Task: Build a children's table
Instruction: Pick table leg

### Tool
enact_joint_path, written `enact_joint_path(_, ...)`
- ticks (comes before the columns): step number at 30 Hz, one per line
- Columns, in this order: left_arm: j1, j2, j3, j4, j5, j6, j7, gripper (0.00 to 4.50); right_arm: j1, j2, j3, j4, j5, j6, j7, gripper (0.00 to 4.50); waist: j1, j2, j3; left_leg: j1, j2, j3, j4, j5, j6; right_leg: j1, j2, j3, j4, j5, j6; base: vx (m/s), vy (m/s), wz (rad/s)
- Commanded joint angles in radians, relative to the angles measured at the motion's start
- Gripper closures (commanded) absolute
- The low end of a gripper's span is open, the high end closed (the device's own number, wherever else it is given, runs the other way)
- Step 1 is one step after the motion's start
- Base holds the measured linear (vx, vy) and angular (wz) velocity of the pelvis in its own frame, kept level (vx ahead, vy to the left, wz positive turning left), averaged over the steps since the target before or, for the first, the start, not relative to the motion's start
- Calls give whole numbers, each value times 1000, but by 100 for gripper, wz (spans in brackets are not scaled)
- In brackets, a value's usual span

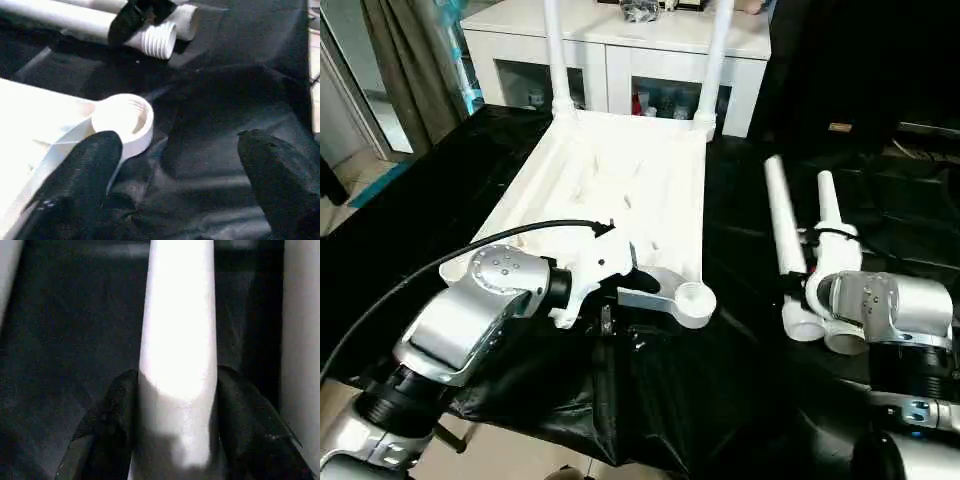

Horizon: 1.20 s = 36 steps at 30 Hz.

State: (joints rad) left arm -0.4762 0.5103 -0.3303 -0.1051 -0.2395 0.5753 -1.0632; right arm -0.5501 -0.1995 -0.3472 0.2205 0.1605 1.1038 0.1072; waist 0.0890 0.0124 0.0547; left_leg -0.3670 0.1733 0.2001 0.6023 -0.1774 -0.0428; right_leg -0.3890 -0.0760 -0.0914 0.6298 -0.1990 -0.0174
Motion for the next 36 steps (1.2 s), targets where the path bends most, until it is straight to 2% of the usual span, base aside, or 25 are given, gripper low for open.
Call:
enact_joint_path(1, -38, -48, 55, 55, 5, -30, 73, 0, -24, 16, -29, -40, 63, -132, 51, 260, -2, -5, -66, 19, 53, -31, -70, -208, -59, 39, -83, 66, -90, -265, -133, 0, 0, 0)
enact_joint_path(3, -73, -111, 108, 120, -11, -31, 153, 0, -13, 43, -44, -75, 119, -273, 137, 260, 0, -4, -67, 15, 53, -31, -69, -198, -44, 41, -84, 66, -89, -252, -137, 0, 0, 0)
enact_joint_path(4, -99, -156, 146, 163, -34, -22, 196, 0, -3, 54, -39, -103, 148, -316, 194, 260, 3, -1, -70, 16, 53, -31, -66, -200, -36, 43, -86, 65, -88, -243, -141, 0, 0, 0)
enact_joint_path(5, -128, -214, 194, 208, -81, -3, 235, 0, 11, 69, -31, -142, 194, -332, 275, 260, 5, -5, -70, 11, 51, -30, -64, -179, -19, 48, -85, 64, -89, -217, -147, 0, 0, 0)
enact_joint_path(6, -134, -226, 205, 216, -93, 2, 240, 0, 14, 72, -30, -151, 206, -330, 294, 261, 6, -8, -70, 9, 51, -30, -65, -164, 1, 50, -84, 63, -88, -198, -156, 0, 0, 0)
enact_joint_path(7, -134, -226, 205, 216, -93, 2, 240, 0, 14, 72, -30, -151, 206, -330, 294, 261, 8, -7, -70, 8, 54, -34, -65, -155, 5, 51, -86, 62, -85, -192, -159, 0, 0, 0)
enact_joint_path(8, -154, -276, 242, 248, -150, 24, 255, 0, 37, 88, -16, -199, 266, -316, 383, 261, 9, 3, -72, 8, 55, -34, -64, -142, 14, 49, -85, 62, -83, -175, -171, 0, 0, 0)
enact_joint_path(9, -164, -300, 257, 264, -177, 34, 259, 0, 54, 95, 1, -230, 298, -309, 431, 261, 9, 0, -71, 9, 53, -30, -62, -142, 21, 48, -82, 62, -87, -166, -175, 0, 0, 0)
enact_joint_path(10, -164, -300, 257, 264, -177, 34, 259, 0, 54, 95, 1, -230, 298, -309, 431, 261, 12, -4, -73, 5, 55, -33, -63, -126, 34, 52, -84, 61, -82, -137, -184, 0, 0, 0)
enact_joint_path(11, -185, -343, 284, 302, -204, 46, 283, 0, 82, 97, 32, -265, 337, -302, 492, 261, 13, -4, -75, 5, 55, -32, -62, -117, 43, 51, -82, 60, -82, -122, -190, 0, 0, 0)
enact_joint_path(12, -191, -356, 292, 313, -210, 48, 291, 0, 89, 97, 40, -272, 347, -301, 507, 261, 13, -5, -76, 4, 55, -32, -61, -111, 45, 52, -82, 59, -79, -113, -194, 0, 0, 0)
enact_joint_path(13, -199, -368, 302, 327, -213, 49, 302, 0, 95, 96, 47, -276, 356, -302, 518, 261, 16, -8, -76, 5, 57, -33, -61, -106, 50, 52, -85, 59, -81, -115, -197, 0, 0, 0)
enact_joint_path(15, -238, -431, 349, 398, -227, 57, 362, 0, 123, 92, 85, -293, 388, -314, 571, 261, 21, -7, -73, 5, 56, -32, -60, -122, 48, 51, -87, 59, -89, -153, -190, 0, 0, 0)
enact_joint_path(16, -241, -435, 353, 403, -228, 58, 367, 0, 125, 92, 88, -294, 389, -315, 575, 261, 26, -11, -72, 7, 58, -34, -62, -129, 43, 52, -90, 58, -91, -183, -184, 0, 0, 0)
enact_joint_path(19, -263, -488, 406, 413, -305, 96, 406, 0, 135, 81, 116, -287, 385, -327, 603, 261, 30, -13, -68, 5, 57, -34, -64, -144, 33, 51, -92, 58, -98, -240, -164, 0, 0, 0)
enact_joint_path(22, -267, -512, 441, 392, -368, 142, 423, 0, 136, 75, 131, -280, 385, -334, 618, 261, 33, -15, -70, 2, 58, -34, -63, -122, 37, 51, -91, 58, -94, -216, -170, 0, 0, 0)
enact_joint_path(27, -272, -524, 452, 390, -369, 159, 429, 0, 138, 66, 151, -276, 393, -345, 628, 261, 32, -15, -69, 2, 58, -35, -65, -121, 43, 51, -90, 58, -97, -219, -153, 0, 0, 0)
enact_joint_path(30, -274, -530, 459, 390, -373, 180, 467, 35, 138, 63, 168, -271, 391, -356, 632, 261, 33, -17, -68, 3, 59, -36, -66, -127, 39, 49, -90, 57, -99, -236, -146, 0, 0, 0)
enact_joint_path(32, -279, -536, 476, 397, -391, 195, 487, 39, 139, 64, 167, -272, 396, -354, 634, 261, 34, -17, -68, 3, 59, -36, -66, -125, 37, 49, -91, 58, -98, -238, -144, 0, 0, 0)
enact_joint_path(36, -287, -534, 497, 399, -410, 197, 493, 78, 143, 60, 170, -275, 419, -350, 647, 261, 35, -15, -68, 2, 58, -37, -66, -127, 39, 50, -90, 57, -99, -232, -143, 0, 0, 0)
